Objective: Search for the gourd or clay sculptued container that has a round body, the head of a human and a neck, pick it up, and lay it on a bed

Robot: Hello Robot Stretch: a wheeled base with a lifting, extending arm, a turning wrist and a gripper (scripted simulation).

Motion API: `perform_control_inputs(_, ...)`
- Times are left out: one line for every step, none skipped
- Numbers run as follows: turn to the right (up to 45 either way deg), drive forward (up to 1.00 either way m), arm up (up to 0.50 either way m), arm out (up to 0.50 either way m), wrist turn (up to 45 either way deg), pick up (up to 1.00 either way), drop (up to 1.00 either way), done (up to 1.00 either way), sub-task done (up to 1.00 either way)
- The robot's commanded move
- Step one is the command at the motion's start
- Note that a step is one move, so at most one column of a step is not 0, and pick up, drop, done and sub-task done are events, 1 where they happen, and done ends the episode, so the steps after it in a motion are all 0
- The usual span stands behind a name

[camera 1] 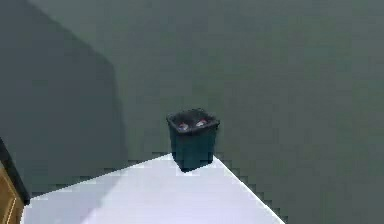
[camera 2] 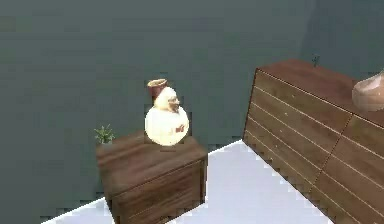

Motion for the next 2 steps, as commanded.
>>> perform_control_inputs(45.0,0.00,0.00,0.00,0.0,0.00,0.00,0.00,0.00)
perform_control_inputs(45.0,0.00,0.00,0.00,0.0,0.00,0.00,0.00,0.00)
